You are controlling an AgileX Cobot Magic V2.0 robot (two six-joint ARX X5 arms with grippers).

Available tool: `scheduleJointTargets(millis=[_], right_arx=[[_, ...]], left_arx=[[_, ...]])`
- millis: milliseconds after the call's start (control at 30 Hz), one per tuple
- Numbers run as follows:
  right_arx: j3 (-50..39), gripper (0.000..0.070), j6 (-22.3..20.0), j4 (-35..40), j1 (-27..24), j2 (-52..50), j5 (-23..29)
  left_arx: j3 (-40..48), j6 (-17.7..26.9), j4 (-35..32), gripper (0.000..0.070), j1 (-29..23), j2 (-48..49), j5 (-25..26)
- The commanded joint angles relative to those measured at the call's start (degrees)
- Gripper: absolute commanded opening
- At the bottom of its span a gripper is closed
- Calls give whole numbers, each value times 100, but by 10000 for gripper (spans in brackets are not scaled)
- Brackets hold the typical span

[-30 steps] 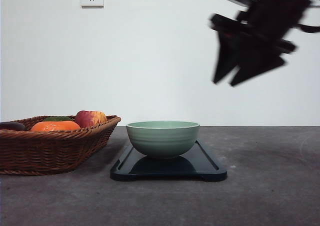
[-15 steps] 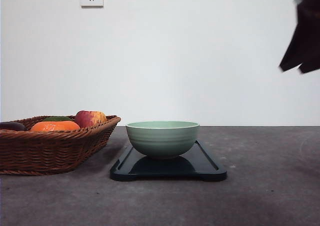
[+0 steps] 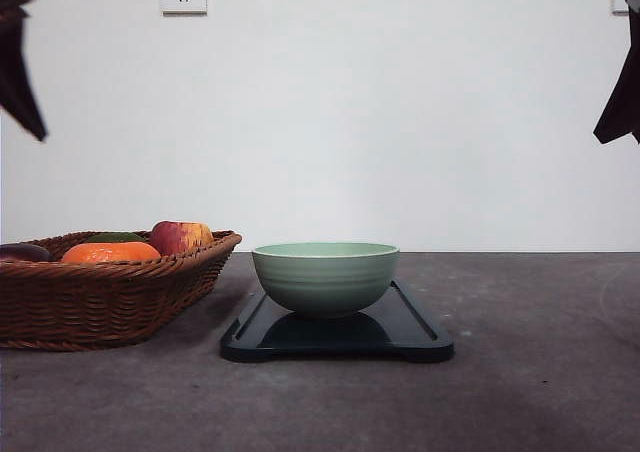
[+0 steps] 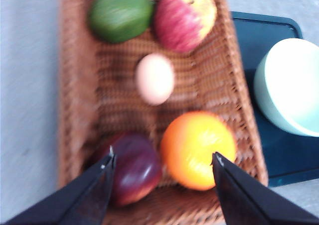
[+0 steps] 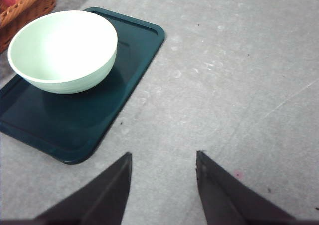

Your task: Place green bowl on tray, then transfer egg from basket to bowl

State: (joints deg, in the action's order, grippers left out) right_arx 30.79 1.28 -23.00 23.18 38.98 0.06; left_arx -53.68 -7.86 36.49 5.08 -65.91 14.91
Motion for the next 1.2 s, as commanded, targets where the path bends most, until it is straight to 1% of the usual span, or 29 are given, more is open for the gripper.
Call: scheduleJointTargets(millis=[0, 67, 200, 433, 600, 800, 1167], right_arx=[[9, 255, -42, 40, 20, 23, 21], [9, 255, -40, 43, 20, 22, 19], [9, 255, -39, 49, 20, 22, 19], [9, 255, -39, 68, 20, 24, 16], [9, 255, -39, 68, 20, 24, 16], [9, 255, -39, 68, 20, 24, 16], [9, 255, -39, 70, 20, 24, 16]], left_arx=[[-357, 89, 49, 391, 105, -406, -37], [-688, 94, 160, 391, 242, -807, -145], [-1428, 95, 369, 390, 522, -1657, -589], [-2337, 94, 355, 391, 829, -2850, -996], [-2491, 78, 231, 391, 907, -3388, -1097], [-2490, 74, 171, 391, 921, -3780, -1336], [-2490, 74, 108, 391, 920, -4200, -1367]])
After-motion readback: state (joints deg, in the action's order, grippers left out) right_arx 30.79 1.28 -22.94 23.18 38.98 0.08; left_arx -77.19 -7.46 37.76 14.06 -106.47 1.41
